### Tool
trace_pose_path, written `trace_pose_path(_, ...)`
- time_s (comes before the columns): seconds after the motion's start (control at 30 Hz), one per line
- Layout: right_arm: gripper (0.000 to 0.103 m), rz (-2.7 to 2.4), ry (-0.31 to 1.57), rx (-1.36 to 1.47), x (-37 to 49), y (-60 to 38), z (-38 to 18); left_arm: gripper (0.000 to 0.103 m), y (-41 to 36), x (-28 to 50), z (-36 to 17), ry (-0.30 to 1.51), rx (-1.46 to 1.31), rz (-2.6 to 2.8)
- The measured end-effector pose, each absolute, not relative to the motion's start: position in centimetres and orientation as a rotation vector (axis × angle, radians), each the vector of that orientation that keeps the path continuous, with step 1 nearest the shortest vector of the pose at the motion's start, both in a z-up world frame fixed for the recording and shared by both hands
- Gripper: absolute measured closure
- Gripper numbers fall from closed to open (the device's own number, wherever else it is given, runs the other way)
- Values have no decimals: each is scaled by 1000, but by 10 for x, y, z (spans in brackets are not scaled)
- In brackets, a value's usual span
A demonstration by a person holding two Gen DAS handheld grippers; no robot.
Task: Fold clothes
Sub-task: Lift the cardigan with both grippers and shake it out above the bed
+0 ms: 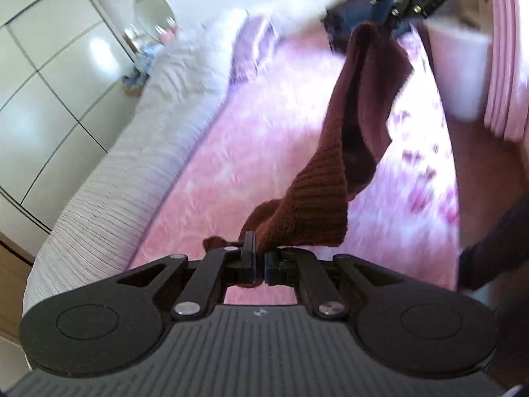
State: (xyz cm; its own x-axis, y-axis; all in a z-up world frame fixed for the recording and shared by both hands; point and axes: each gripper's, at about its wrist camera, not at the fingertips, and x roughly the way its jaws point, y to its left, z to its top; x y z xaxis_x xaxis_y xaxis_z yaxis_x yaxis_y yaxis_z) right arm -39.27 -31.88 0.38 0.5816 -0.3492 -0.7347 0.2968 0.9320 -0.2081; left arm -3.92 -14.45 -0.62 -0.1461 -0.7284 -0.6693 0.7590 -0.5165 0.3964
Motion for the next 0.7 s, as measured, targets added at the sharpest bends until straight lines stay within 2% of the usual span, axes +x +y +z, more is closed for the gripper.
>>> trace_pose_path(0.23, 94, -590, 609, -60, -424, -270, 124, 100, -130, -35, 121, 111, 795, -1816)
trace_pose_path(0.37, 94, -631, 555, -139, -417, -279, 161, 99, -164, -23, 156, 175, 749, -1787)
trace_pose_path(0.47, 95, -624, 556, -154, -395, -319, 154, 99, -207, -15, 147, 225, 783, -1750)
trace_pose_path(0.5, 101, -622, 558, -147, -385, -341, 146, 99, -227, -12, 136, 248, 798, -1729)
trace_pose_path(0.53, 103, -620, 560, -140, -375, -362, 137, 98, -251, -7, 120, 287, 816, -1706)
trace_pose_path(0.6, 103, -601, 580, -106, -346, -414, 101, 93, -297, 11, 63, 404, 853, -1612)
trace_pose_path(0.67, 103, -575, 606, -63, -312, -470, 58, 79, -339, 30, 2, 522, 887, -1499)
trace_pose_path(0.7, 103, -558, 631, -32, -301, -490, 35, 76, -360, 39, -28, 580, 902, -1440)
